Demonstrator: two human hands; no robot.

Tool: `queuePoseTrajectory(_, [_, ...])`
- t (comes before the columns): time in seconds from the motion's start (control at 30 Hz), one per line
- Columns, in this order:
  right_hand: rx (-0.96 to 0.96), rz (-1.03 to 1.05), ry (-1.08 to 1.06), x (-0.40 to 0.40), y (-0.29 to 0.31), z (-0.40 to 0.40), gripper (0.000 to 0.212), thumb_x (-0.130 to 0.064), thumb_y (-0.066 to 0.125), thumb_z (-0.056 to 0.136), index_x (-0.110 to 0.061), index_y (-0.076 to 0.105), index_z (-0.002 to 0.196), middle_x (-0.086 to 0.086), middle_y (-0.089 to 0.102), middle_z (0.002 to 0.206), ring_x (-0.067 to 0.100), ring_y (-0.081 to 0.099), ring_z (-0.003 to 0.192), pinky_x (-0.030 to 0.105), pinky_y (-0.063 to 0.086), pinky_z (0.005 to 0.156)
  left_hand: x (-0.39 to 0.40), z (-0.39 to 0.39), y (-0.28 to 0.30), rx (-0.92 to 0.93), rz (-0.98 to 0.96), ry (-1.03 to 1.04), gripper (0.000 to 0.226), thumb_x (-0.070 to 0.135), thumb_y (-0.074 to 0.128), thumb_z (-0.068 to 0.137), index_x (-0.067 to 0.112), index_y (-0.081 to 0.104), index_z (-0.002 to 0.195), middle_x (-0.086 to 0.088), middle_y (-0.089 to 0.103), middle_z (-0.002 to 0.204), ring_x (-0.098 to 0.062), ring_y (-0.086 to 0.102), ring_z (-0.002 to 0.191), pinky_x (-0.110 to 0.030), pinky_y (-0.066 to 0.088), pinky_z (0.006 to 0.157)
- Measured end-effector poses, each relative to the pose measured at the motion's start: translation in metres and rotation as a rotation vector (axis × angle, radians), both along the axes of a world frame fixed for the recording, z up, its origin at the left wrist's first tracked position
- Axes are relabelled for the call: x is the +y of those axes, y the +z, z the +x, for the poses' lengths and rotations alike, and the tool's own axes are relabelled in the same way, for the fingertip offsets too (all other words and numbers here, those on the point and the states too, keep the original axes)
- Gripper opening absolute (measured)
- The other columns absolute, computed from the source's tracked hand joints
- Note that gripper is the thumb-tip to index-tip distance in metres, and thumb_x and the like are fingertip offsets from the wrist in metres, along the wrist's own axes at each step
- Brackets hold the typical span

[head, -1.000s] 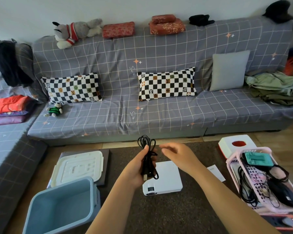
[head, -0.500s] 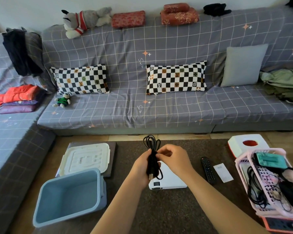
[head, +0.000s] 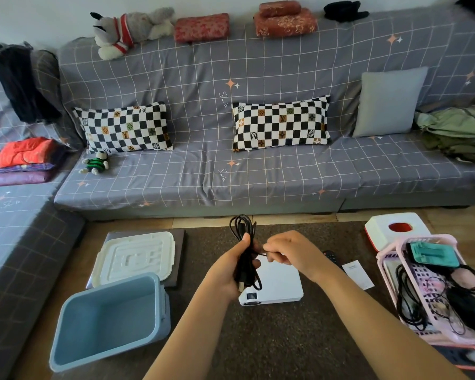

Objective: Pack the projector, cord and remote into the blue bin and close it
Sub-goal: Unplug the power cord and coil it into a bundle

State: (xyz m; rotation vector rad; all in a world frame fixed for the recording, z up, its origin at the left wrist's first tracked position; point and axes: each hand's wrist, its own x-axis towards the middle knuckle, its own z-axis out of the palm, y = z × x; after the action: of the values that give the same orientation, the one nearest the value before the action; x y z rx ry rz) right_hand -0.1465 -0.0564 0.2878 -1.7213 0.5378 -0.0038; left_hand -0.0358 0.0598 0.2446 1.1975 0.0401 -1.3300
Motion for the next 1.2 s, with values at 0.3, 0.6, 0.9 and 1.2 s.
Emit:
queuePoseTrajectory(0.3, [-0.303,1.074,-0.307,-0.003,0.011,-0.005,0.034,-0.006,0.035,0.074,-0.003,0.068,0.064,0.002,0.054,0.045,0.01,0.038,0.032,0.021,0.034,0.038,-0.014,-0.004,0.008,0.0,-0.111,0.206,0.023,0.029,0.05,0.095,0.008,0.058,0.087,-0.007,0.058,0.077,-0.019,0.055,0.068,-0.033,0.044,0.067])
queuePoseTrajectory(0.6, [-0.284,0.13,-0.632,0.021,-0.005,0.002,0.029,-0.022,0.065,0.086,-0.03,0.066,0.114,-0.029,0.069,0.085,-0.017,0.062,0.084,0.002,0.046,0.063,-0.013,-0.027,-0.006,-0.461,-0.134,0.039,0.028,0.008,0.054,0.093,0.008,0.057,0.121,-0.021,0.063,0.119,-0.042,0.054,0.118,-0.057,0.041,0.103])
queuePoseTrajectory(0.9, [0.029,-0.424,-0.18,0.02,-0.003,0.004,0.059,-0.027,0.053,0.093,-0.024,0.027,0.146,0.001,0.051,0.141,0.017,0.053,0.12,0.006,0.033,0.073,-0.015,-0.027,0.01,-0.836,0.118,-0.325,0.052,0.017,0.044,0.097,0.024,0.024,0.144,0.007,0.06,0.106,-0.005,0.06,0.09,-0.022,0.053,0.075])
queuePoseTrajectory(1.2, [0.195,-0.638,-0.189,0.022,-0.006,0.006,0.046,-0.03,0.054,0.091,-0.02,0.045,0.135,0.002,0.061,0.126,0.022,0.058,0.111,0.034,0.048,0.091,-0.008,-0.029,0.026,-1.113,0.351,-0.77,0.027,0.012,0.045,0.091,0.006,0.047,0.118,-0.008,0.059,0.099,-0.016,0.053,0.079,-0.027,0.039,0.066])
